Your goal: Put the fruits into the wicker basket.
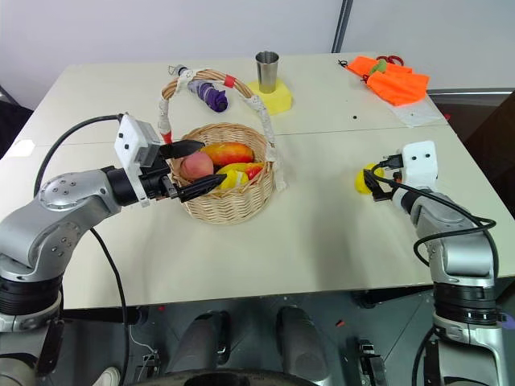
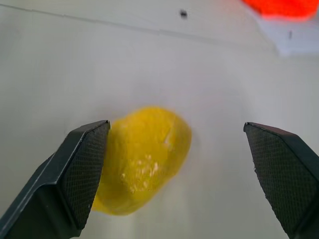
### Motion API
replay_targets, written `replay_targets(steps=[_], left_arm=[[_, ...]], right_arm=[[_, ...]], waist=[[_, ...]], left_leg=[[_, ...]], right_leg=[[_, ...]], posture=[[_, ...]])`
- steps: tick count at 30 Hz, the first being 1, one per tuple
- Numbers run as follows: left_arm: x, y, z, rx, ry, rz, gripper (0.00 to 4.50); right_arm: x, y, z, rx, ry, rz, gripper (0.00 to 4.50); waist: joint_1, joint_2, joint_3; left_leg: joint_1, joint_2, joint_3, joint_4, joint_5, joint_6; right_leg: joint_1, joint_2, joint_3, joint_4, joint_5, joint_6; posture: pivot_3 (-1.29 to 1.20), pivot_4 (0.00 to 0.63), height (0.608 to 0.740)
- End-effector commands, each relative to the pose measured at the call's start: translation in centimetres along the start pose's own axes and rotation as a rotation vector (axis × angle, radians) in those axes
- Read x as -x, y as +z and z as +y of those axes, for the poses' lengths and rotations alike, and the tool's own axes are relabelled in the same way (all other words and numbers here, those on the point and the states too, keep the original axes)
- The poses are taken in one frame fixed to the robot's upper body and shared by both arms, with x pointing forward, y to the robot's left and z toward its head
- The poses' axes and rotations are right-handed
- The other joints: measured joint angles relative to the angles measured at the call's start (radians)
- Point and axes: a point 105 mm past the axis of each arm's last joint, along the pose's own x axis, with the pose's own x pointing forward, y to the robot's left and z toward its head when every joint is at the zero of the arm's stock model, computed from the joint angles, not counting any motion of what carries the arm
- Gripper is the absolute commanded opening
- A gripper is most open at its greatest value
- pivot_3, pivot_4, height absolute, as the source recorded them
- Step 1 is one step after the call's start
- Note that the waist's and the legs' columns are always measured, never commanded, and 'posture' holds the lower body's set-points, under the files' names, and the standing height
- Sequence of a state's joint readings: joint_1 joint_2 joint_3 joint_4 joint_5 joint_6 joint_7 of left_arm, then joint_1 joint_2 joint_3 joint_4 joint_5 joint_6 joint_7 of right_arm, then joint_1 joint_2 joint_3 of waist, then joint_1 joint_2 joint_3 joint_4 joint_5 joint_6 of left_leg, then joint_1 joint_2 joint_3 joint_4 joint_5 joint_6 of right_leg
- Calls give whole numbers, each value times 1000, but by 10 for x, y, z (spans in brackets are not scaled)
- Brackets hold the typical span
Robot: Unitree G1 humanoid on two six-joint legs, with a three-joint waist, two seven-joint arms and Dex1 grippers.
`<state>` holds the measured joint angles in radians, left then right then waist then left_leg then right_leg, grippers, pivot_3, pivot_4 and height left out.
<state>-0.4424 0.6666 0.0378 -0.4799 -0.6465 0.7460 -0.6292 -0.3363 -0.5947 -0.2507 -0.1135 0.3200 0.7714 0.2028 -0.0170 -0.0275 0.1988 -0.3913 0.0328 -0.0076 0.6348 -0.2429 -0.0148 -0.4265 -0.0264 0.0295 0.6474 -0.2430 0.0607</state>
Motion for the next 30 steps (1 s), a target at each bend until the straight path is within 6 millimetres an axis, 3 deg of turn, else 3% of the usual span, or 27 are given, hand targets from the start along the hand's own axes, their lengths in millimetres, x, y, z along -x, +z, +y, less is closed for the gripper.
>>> replay_targets(steps=[1,7,13,17,23,27,30], left_arm=[[-2,14,-12,-63,-45,-46,4464],[-2,18,-18,-67,-71,-59,4464],[-2,18,-19,-67,-73,-60,4464],[-1,15,-18,-60,-71,-54,4500],[2,14,-17,-54,-67,-52,4500],[7,12,-13,-50,-48,-45,4500],[13,12,-12,-37,-40,-50,4500]], right_arm=[[-2,-9,4,-79,-66,64,4500],[-6,-16,17,-181,-64,109,4500],[-8,-13,15,-199,-77,97,4500],[-8,-6,17,-148,-53,62,3224],[-6,0,23,-70,13,24,3224],[-1,2,18,-91,51,6,4453],[-1,16,16,-59,59,-47,4453]], waist=[[1,-1,0],[5,-1,0],[-4,0,0],[-3,0,0],[-3,0,0],[-2,0,0],[-4,0,0]], left_leg=[[0,0,0,0,0,0],[-1,0,0,1,0,0],[0,0,0,0,0,0],[0,0,0,-1,0,0],[0,0,0,-1,0,0],[0,0,0,-1,0,0],[0,0,0,-1,0,0]], right_leg=[[0,0,0,0,0,0],[0,-1,0,-1,0,0],[0,0,0,0,0,1],[0,0,0,0,0,1],[0,0,0,0,0,1],[0,0,0,0,0,1],[0,0,0,0,0,1]], posture=[[0,150,740],[0,150,740],[0,150,740],[0,150,740],[0,150,740],[0,150,740],[0,150,740]])
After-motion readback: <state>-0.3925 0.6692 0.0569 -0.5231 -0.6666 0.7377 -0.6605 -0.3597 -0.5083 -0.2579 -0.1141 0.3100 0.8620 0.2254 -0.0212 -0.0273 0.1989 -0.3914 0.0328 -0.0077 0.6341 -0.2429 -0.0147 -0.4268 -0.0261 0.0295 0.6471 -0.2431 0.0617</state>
